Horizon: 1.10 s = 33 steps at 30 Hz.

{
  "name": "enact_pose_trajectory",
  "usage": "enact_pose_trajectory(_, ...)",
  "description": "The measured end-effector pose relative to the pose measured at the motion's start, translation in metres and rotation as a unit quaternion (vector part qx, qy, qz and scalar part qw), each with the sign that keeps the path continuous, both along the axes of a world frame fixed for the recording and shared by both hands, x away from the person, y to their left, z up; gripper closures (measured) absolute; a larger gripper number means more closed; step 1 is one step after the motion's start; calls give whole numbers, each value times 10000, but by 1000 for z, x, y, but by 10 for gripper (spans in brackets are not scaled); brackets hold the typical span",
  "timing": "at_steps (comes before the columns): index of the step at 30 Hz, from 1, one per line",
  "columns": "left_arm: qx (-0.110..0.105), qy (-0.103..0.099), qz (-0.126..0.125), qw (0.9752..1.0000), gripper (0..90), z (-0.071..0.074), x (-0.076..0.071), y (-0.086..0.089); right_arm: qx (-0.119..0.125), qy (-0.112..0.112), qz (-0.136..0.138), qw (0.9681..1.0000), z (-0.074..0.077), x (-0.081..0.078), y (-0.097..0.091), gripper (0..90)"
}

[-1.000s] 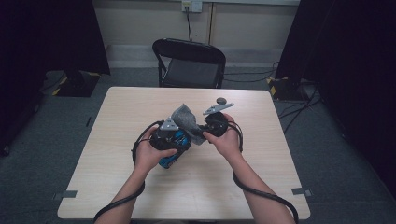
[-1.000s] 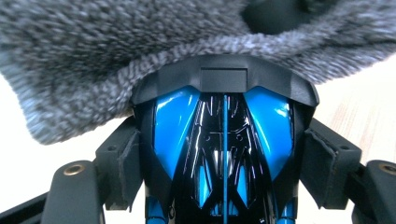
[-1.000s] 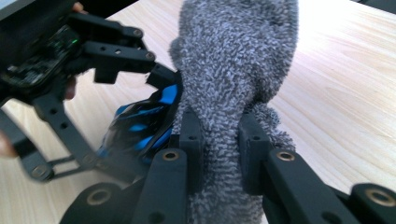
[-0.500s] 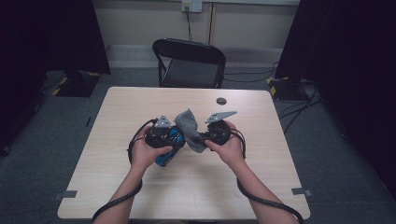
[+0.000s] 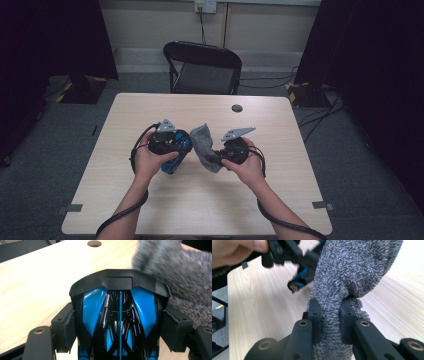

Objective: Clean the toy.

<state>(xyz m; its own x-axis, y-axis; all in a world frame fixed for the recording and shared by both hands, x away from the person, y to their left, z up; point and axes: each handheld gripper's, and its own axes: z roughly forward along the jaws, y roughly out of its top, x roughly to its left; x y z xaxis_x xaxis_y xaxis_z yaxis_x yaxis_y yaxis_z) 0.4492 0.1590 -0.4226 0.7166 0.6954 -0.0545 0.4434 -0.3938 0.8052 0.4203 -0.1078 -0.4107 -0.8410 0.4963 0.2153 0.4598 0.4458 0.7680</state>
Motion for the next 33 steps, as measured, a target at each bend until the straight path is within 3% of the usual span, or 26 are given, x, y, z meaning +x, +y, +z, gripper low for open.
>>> enact_pose_trajectory(2,41,-58,34,10000,255,2,0,3,-59,19,-26,10000,-3,-1,-3,755)
enact_pose_trajectory(3,-54,-21,58,10000,255,3,0,5,-101,24,-78,9999,-4,-1,-6,755)
enact_pose_trajectory(9,-99,-79,-10,9999,255,9,-2,2,-85,-40,-749,9971,-5,14,-28,755)
enact_pose_trajectory(16,-158,-143,-161,9996,255,16,-5,-7,-53,-55,-1083,9941,-2,27,-26,755)
enact_pose_trajectory(22,-158,-105,-125,9997,255,13,-3,-7,163,-38,-869,9961,-2,24,-8,755)
enact_pose_trajectory(33,-121,-121,-123,9998,255,16,0,-17,161,54,-471,9987,-11,16,18,756)
